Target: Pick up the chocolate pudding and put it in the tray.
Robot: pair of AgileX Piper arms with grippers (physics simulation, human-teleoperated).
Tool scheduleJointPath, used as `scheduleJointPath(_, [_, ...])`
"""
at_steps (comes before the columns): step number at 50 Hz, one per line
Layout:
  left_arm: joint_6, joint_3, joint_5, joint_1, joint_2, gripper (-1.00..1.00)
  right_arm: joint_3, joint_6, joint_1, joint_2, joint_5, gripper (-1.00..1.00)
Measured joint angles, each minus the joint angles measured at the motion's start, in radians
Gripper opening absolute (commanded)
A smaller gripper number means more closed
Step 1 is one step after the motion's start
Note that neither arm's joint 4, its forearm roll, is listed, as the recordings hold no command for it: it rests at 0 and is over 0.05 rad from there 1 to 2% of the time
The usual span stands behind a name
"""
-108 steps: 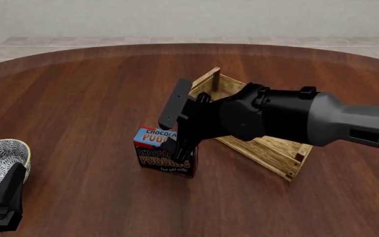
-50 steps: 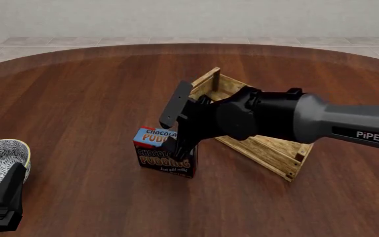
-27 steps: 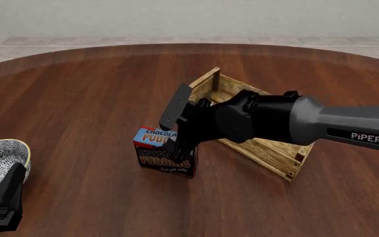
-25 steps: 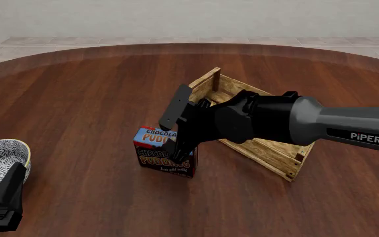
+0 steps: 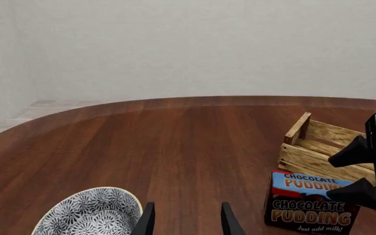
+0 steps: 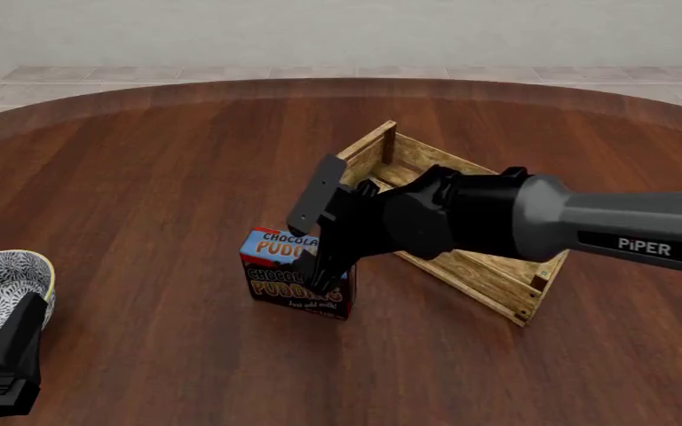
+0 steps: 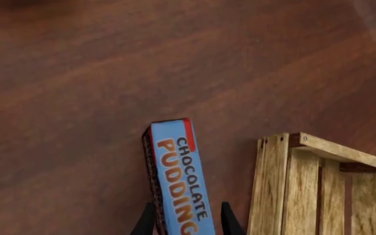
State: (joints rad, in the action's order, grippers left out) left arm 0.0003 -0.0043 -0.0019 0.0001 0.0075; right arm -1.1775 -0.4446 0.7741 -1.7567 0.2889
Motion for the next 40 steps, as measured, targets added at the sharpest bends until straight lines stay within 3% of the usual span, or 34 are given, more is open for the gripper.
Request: scheduleJointPath(40, [0.000, 0.000, 0.000, 0.000, 0.000, 1.00, 0.016, 0.019, -0.012, -0.042, -0.026, 1.00])
